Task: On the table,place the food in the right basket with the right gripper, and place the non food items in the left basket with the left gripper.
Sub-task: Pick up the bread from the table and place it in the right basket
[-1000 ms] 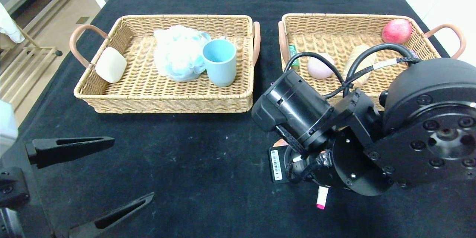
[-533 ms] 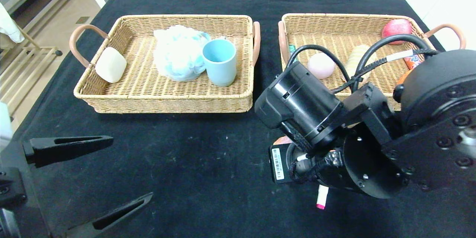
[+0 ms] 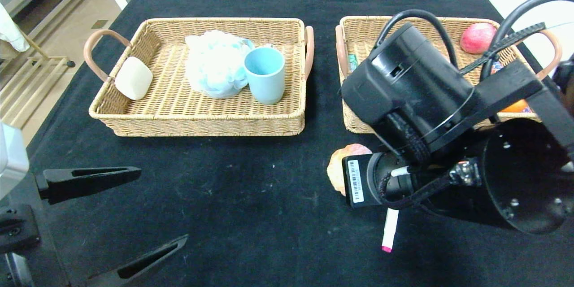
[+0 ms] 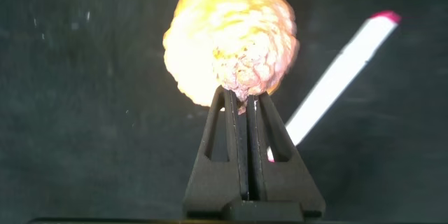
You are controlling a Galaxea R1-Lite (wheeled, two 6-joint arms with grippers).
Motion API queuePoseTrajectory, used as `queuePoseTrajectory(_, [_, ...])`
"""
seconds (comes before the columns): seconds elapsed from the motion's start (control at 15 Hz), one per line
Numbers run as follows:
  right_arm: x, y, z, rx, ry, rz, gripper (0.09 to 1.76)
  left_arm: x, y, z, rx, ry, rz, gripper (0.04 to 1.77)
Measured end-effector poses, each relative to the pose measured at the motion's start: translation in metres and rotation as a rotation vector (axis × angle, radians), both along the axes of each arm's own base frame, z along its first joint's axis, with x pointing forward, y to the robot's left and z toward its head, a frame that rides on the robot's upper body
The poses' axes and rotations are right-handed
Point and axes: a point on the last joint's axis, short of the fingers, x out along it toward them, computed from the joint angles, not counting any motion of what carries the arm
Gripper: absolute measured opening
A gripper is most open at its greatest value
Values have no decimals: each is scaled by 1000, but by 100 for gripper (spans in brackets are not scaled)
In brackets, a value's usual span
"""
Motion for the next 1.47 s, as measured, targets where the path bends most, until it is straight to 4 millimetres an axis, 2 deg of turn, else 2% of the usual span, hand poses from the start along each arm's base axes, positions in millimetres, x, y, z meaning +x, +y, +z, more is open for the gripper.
queuePoseTrajectory(0.4, [4, -32, 43, 50, -79, -53, 17, 2, -2, -3, 10, 11, -1, 172])
queuePoseTrajectory(0.6, [16, -52, 63, 59, -142, -87, 17, 2, -2, -3, 12, 14, -3, 172])
queuePoseTrajectory(0.87, [42, -78, 83, 52, -243, -158, 17, 3, -3, -5, 15, 18, -4, 172])
queuePoseTrajectory(1.07, [64, -93, 89, 61, -314, -220, 17, 5, -4, -6, 19, 24, -4, 172])
queuePoseTrajectory(1.47, [103, -98, 81, 61, -386, -278, 17, 6, -5, -7, 27, 28, -9, 172])
